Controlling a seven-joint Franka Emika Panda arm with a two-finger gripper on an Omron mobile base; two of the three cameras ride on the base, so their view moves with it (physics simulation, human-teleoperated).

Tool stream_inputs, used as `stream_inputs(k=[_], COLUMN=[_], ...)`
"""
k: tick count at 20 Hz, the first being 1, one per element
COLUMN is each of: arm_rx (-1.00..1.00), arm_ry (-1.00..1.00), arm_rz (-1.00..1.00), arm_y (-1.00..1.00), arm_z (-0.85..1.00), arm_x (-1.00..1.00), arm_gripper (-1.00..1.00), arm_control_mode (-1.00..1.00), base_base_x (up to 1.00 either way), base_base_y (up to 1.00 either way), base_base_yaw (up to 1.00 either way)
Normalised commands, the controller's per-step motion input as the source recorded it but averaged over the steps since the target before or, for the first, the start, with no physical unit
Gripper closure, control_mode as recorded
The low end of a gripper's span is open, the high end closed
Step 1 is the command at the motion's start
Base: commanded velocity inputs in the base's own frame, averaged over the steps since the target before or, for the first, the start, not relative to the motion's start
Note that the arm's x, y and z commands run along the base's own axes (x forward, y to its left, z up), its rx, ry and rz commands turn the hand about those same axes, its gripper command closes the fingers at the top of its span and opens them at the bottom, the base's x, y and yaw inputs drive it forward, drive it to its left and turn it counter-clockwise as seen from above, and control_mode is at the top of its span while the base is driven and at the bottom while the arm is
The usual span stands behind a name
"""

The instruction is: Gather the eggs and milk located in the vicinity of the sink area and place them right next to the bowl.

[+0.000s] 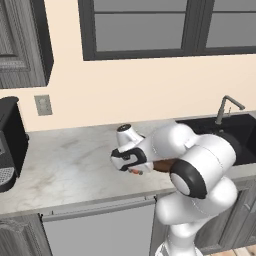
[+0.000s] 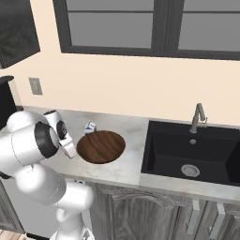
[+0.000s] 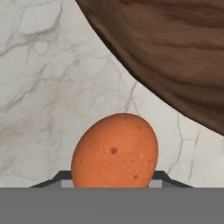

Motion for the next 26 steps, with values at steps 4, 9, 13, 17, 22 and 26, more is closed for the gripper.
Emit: stream_inputs(k=[4,9,13,17,22,26], arm_rx=[0.0,0.0,-0.03,-0.11,-0.06,0.0], arm_ry=[0.0,-0.06,-0.12,-0.18,-0.1,0.0], arm_rz=[-0.11,-0.07,-0.04,-0.03,-0.01,0.0], arm_y=[-0.09,-0.07,0.0,-0.03,-0.04,0.0], arm_z=[-0.02,0.0,-0.03,-0.14,-0.1,0.0], arm_x=[0.06,0.05,0.0,0.05,0.07,0.0], arm_gripper=[1.0,1.0,1.0,1.0,-1.0,-1.0], arm_control_mode=[-1.0,-1.0,-1.0,-1.0,-1.0,-1.0], base_base_x=[0.0,0.0,0.0,0.0,0.0,0.0], base_base_y=[0.0,0.0,0.0,0.0,0.0,0.0], base_base_yaw=[0.0,0.0,0.0,0.0,0.0,0.0])
